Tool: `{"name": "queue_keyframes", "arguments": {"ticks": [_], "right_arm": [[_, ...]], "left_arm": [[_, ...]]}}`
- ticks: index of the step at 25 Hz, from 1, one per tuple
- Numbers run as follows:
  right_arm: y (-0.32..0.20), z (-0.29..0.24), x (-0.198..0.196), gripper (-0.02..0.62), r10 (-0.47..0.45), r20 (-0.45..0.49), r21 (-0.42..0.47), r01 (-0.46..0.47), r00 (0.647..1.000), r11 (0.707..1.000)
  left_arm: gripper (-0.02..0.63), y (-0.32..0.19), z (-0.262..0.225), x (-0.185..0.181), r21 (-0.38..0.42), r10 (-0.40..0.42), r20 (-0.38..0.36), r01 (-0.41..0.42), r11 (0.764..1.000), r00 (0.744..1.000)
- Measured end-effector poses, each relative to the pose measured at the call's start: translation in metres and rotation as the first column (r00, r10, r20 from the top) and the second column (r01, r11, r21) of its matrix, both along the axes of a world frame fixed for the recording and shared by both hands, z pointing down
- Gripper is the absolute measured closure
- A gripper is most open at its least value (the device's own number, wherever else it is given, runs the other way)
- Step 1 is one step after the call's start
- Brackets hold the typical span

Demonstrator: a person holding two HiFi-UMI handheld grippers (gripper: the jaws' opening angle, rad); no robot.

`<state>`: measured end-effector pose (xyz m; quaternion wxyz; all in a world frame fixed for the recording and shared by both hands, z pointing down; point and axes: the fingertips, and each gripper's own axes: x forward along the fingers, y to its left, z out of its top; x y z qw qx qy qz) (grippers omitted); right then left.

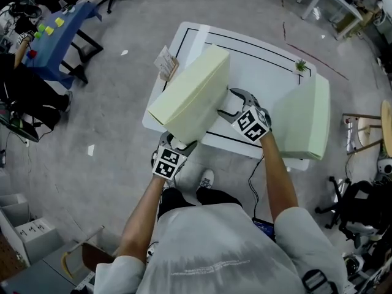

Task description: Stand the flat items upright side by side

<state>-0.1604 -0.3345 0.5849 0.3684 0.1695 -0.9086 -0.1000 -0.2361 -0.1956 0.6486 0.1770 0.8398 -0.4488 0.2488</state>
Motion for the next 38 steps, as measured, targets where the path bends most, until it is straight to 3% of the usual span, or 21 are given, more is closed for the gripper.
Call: {"name": "queue_keyframes", "arguments": {"ticks": [13, 18, 21, 25, 29, 34, 36, 38], "right_arm": [[-0.051, 0.003, 0.013, 0.233, 0.078, -0.097, 0.131, -0.065, 0.992, 0.989], [-0.047, 0.003, 0.033, 0.233, 0.201, -0.124, 0.187, -0.176, 0.972, 0.967], [-0.016, -0.002, 0.041, 0.233, 0.279, -0.044, 0.139, -0.271, 0.959, 0.953], [0.043, -0.002, 0.051, 0.233, 0.313, 0.035, 0.022, -0.314, 0.949, 0.949], [0.097, -0.006, 0.074, 0.233, 0.393, 0.125, -0.089, -0.384, 0.911, 0.919], [0.148, -0.027, 0.112, 0.233, 0.47, 0.163, -0.072, -0.464, 0.868, 0.883], [0.164, -0.038, 0.134, 0.233, 0.538, 0.201, -0.084, -0.532, 0.819, 0.842], [0.181, -0.044, 0.16, 0.233, 0.624, 0.236, -0.133, -0.611, 0.745, 0.78]], "left_arm": [[0.258, -0.039, 0.013, 0.033, 0.0, -0.063, 0.017, 0.063, 0.998, 0.998], [0.258, -0.038, 0.005, 0.039, 0.002, -0.027, -0.023, 0.027, 1.0, 0.999], [0.258, -0.03, -0.013, 0.037, 0.037, 0.032, -0.058, -0.029, 0.999, 0.998], [0.258, -0.019, -0.027, 0.025, 0.091, 0.081, -0.064, -0.075, 0.993, 0.995], [0.258, -0.017, -0.039, 0.016, 0.147, 0.067, -0.074, -0.055, 0.988, 0.995], [0.258, -0.018, -0.059, 0.019, 0.216, 0.062, -0.063, -0.047, 0.975, 0.996], [0.258, -0.016, -0.064, 0.024, 0.232, 0.057, -0.055, -0.043, 0.972, 0.997], [0.258, -0.016, -0.068, 0.025, 0.237, 0.036, -0.049, -0.023, 0.971, 0.998]]}}
